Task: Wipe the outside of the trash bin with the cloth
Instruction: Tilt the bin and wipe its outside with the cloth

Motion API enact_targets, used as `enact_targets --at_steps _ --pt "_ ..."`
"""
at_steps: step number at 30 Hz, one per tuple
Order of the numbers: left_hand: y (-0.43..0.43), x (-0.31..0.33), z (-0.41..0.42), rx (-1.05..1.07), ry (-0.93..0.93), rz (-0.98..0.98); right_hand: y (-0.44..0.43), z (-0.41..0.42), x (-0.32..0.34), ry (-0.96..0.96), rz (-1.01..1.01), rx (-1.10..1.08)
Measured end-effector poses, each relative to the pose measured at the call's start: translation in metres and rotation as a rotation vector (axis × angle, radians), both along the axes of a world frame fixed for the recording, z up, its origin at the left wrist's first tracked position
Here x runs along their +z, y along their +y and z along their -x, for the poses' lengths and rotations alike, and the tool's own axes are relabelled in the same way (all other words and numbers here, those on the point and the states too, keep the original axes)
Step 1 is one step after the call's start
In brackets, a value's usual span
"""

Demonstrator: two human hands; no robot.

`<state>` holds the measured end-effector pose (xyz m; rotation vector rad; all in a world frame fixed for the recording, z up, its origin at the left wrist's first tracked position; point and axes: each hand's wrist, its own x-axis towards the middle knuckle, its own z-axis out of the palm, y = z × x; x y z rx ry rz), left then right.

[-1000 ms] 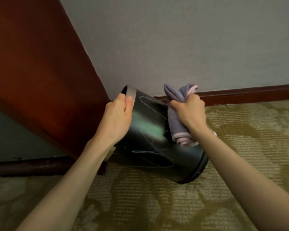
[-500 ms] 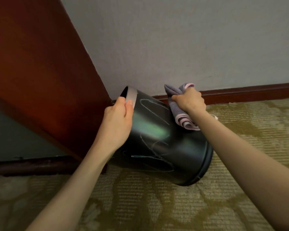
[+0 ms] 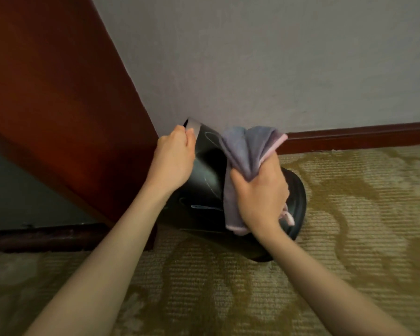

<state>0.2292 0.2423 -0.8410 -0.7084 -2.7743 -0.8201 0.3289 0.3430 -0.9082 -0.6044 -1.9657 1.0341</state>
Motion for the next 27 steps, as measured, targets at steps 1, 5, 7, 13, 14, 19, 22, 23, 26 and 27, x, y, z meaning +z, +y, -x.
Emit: enact_targets --at_steps 1,5,7,13,14,19,22,23,26,27 --pt "0.000 0.000 0.002 0.001 -0.006 0.005 -0.006 -0.005 -0.003 0.018 -0.015 0.024" --pt "-0.005 0.000 0.004 -0.010 -0.039 -0.006 -0.017 -0.012 -0.010 0.025 -0.063 0.037" --pt "-0.007 0.000 0.003 -0.007 -0.053 -0.027 -0.014 -0.010 -0.007 0.022 -0.046 0.064" --pt "-0.012 -0.004 -0.013 -0.026 -0.042 -0.099 0.003 -0.002 0.004 -0.021 0.146 0.018" --pt "-0.012 -0.004 -0.017 -0.035 -0.040 -0.105 0.008 0.002 0.007 -0.039 0.186 0.012" --pt "-0.011 -0.004 -0.031 -0.070 -0.045 -0.122 0.047 0.032 0.018 -0.241 0.245 0.062" --pt "-0.011 -0.005 -0.038 -0.094 -0.066 -0.142 0.069 0.053 0.021 -0.382 0.258 0.085" --pt "-0.011 -0.005 -0.040 -0.106 -0.074 -0.150 0.076 0.059 0.021 -0.429 0.270 0.099" --pt "-0.010 -0.005 -0.043 -0.117 -0.087 -0.167 0.086 0.071 0.021 -0.509 0.292 0.135" --pt "-0.010 -0.005 -0.044 -0.110 -0.080 -0.167 0.087 0.073 0.021 -0.519 0.296 0.142"
